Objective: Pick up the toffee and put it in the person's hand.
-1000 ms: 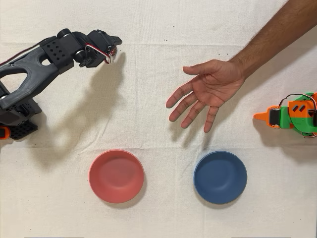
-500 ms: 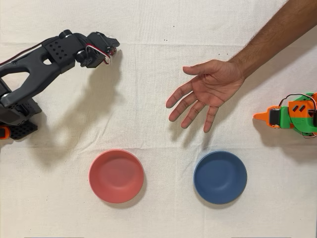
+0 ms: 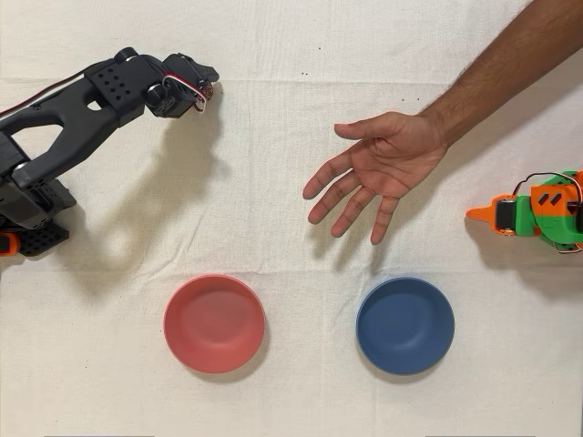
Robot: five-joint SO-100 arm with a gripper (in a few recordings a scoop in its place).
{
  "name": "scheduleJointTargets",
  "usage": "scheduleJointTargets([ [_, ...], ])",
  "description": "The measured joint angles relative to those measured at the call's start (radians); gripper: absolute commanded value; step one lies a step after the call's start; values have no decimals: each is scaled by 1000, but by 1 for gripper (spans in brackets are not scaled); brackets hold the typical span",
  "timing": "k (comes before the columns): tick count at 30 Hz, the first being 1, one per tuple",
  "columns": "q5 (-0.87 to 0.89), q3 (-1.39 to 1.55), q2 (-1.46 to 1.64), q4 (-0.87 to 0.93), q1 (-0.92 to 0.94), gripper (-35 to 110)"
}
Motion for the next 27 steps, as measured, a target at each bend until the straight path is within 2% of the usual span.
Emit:
scheduleJointTargets([
  [13, -23, -17, -25, -32, -2, 25],
  [27, -44, -38, -40, -32, 2, 17],
])
